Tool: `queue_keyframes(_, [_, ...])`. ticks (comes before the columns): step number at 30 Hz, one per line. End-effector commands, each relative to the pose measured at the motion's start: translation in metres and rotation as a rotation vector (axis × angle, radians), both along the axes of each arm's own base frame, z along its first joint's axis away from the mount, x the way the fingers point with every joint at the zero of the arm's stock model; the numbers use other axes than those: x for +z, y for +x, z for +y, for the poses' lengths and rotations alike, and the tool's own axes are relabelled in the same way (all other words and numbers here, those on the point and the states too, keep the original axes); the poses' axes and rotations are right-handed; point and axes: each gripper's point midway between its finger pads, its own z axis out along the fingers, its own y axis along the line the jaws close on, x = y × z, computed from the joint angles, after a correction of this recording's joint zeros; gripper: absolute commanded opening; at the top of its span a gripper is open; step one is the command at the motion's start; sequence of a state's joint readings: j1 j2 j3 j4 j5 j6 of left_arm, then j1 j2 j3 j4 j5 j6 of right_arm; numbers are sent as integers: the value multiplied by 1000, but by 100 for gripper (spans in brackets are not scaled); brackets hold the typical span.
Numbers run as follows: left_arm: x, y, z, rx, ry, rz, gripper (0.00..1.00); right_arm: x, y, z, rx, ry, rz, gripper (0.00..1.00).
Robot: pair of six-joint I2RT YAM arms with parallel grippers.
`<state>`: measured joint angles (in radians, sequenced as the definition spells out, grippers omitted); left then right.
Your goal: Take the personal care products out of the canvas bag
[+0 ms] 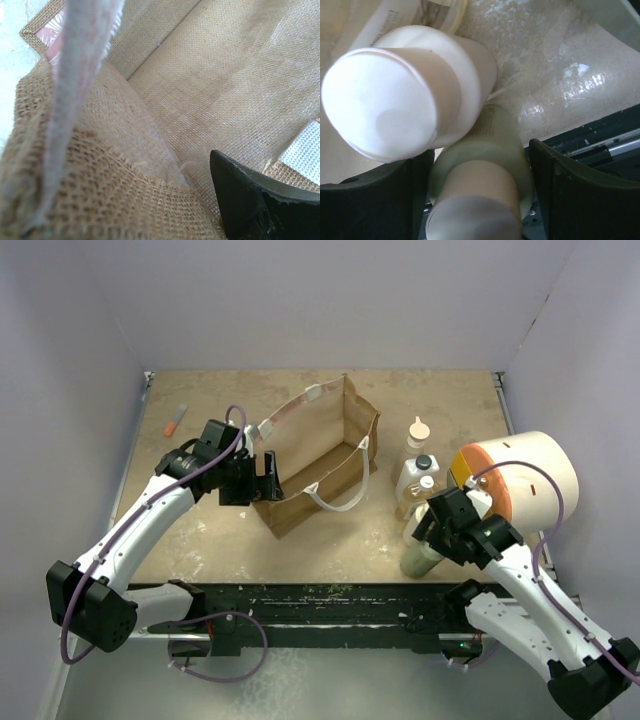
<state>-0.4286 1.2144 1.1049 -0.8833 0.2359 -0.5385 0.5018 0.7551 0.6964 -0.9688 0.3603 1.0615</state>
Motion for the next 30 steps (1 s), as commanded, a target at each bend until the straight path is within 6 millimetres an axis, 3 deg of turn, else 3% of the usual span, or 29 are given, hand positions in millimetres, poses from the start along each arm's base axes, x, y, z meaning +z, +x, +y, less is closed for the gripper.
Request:
queue_keyframes(1, [18, 10, -5, -13, -24, -71, 99, 15, 21, 6, -12, 21, -81, 80])
queue_keyframes(8, [23, 9, -3, -12, -23, -84, 99, 22, 19, 5, -22, 25, -78, 91])
queue_keyframes(11, [28, 10, -3, -5, -31, -99, 99, 35, 15, 5, -16, 43, -93, 92])
queue_keyframes(13, [32, 11, -4, -3, -38, -110, 99, 46, 12, 6, -4, 56, -105, 100])
queue_keyframes(17, [50, 16, -3, 11, -49, -159, 99, 63, 1, 17, 56, 132, -107, 100])
queue_keyframes(19, [62, 18, -2, 19, -55, -193, 99, 78, -1, 16, 77, 144, -138, 100])
queue_keyframes(23, [92, 22, 3, 52, -58, -266, 99, 127, 4, 18, 189, 144, -273, 100])
queue_keyframes(30, [162, 34, 23, 116, -22, -451, 99, 210, 40, 6, 328, -54, -522, 100])
